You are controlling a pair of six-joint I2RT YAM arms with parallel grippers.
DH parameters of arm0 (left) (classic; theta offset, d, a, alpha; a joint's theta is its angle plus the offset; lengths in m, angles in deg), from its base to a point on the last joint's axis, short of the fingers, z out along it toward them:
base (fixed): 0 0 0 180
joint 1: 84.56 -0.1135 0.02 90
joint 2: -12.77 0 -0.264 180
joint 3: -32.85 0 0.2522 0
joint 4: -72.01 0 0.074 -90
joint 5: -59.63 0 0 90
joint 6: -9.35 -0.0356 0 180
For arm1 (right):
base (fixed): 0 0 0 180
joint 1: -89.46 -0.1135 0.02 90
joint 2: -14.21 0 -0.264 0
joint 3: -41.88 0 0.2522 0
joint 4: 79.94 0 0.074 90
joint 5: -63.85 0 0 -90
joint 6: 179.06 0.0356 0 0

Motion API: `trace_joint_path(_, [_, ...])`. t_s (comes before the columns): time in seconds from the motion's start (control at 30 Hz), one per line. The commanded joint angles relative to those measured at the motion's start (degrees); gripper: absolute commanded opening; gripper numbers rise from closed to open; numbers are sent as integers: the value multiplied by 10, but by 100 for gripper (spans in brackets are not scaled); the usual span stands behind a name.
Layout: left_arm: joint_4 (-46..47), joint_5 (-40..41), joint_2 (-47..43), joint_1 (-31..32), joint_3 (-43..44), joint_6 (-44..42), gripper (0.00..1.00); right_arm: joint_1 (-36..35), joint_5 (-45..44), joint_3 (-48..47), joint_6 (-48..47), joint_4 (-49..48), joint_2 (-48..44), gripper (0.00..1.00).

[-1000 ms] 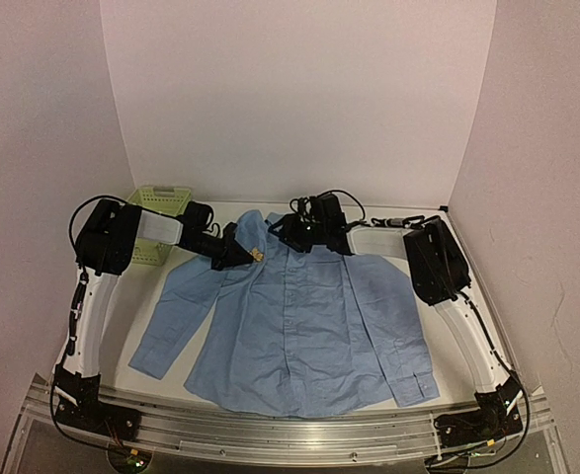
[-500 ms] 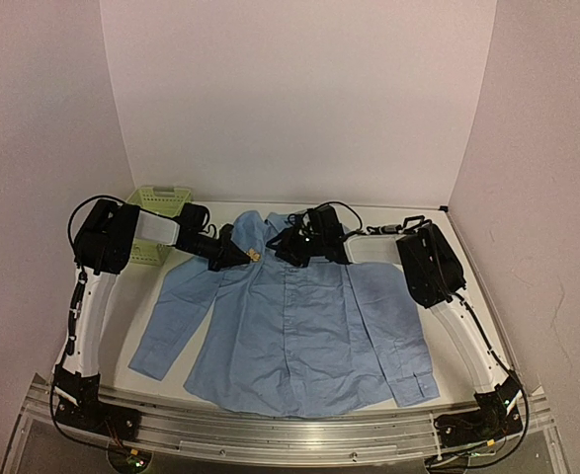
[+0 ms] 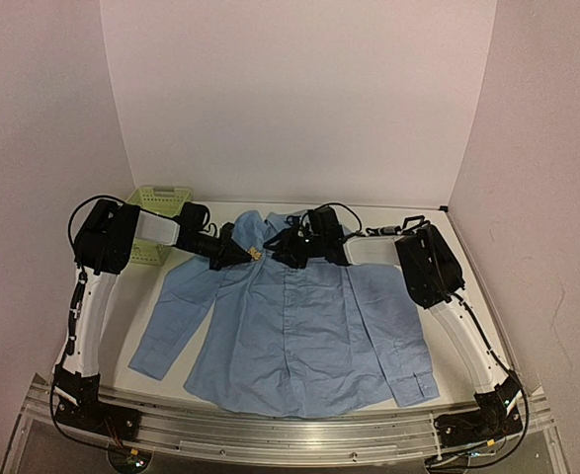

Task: Pin the brooch onto the clothing

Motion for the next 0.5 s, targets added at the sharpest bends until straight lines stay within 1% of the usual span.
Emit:
trace_joint_path(0.0, [22,-12,13,3,6,1,0,-2,24,-12,16,5,24,50])
trace_joint_path(0.1, [22,-11,14,3,6,1,0,-2,37,-12,26,-9,27,50])
trace_joint_path(0.27, [22,-11,19,7,17,0,0,-1,60,-2,63,-66,30,49])
trace_joint_path(0.4, [9,-4,20,7,20,-14,0,4,63,32,95,-141,16,46])
trace_joint_path(0.47, [-3,1,21,8,23,-25,0,4,62,43,96,-169,8,45])
